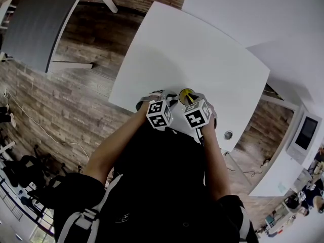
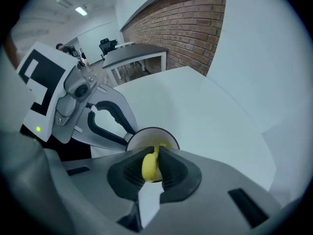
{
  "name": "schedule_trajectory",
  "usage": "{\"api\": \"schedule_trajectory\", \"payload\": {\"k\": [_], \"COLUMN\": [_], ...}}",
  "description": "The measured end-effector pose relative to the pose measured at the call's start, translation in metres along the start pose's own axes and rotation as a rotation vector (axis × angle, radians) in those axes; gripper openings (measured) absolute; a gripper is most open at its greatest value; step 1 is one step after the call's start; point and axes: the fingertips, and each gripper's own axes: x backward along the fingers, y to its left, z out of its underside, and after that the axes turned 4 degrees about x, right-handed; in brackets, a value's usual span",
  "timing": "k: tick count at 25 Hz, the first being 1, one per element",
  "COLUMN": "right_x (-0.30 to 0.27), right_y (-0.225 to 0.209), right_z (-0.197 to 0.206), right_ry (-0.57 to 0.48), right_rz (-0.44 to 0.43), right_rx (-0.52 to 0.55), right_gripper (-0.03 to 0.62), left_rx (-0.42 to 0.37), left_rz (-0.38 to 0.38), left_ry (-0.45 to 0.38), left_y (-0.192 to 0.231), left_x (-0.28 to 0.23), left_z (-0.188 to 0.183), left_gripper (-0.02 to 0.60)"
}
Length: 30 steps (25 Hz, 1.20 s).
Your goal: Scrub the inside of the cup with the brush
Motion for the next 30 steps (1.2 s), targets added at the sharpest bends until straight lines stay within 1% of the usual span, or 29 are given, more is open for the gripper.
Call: {"api": "schedule_trajectory", "payload": {"k": [4, 5, 8, 11, 13, 16, 19, 22, 25, 30], "right_x": [0.0, 0.0, 0.0, 0.001, 0.0, 0.0, 0.0, 0.003, 0.007, 0.017], "right_y": [0.012, 0.015, 0.015, 0.01, 0.008, 0.005, 0.001, -0.002, -0.002, 0.001], "right_z": [-0.003, -0.003, 0.002, 0.009, 0.01, 0.011, 0.012, 0.011, 0.013, 0.016], "right_ry": [-0.024, -0.022, 0.018, 0.073, 0.101, 0.125, 0.132, 0.123, 0.106, 0.063], "right_rz": [-0.136, -0.149, -0.115, -0.079, -0.047, 0.003, 0.05, 0.077, 0.059, 0.045], "right_rx": [-0.081, -0.08, -0.025, -0.013, 0.03, 0.094, 0.122, 0.121, 0.088, 0.017], "right_gripper": [0.031, 0.031, 0.031, 0.031, 0.031, 0.031, 0.031, 0.031, 0.031, 0.031], "left_rx": [0.002, 0.002, 0.003, 0.004, 0.004, 0.004, 0.005, 0.012, 0.024, 0.072], "left_rz": [-0.004, -0.004, -0.007, -0.012, -0.017, -0.019, -0.021, -0.031, -0.043, -0.024], "left_ry": [0.003, 0.004, 0.004, 0.004, 0.005, 0.006, 0.007, 0.014, 0.018, 0.01], "left_y": [0.0, 0.0, 0.0, -0.001, -0.001, -0.001, 0.0, 0.0, 0.0, -0.003], "left_x": [0.001, 0.001, 0.001, 0.0, 0.0, -0.001, 0.0, 0.0, 0.0, 0.0], "left_z": [0.001, 0.001, 0.001, 0.001, 0.001, 0.0, -0.002, -0.001, 0.0, 0.003], "left_gripper": [0.075, 0.075, 0.075, 0.075, 0.075, 0.075, 0.075, 0.075, 0.075, 0.081]}}
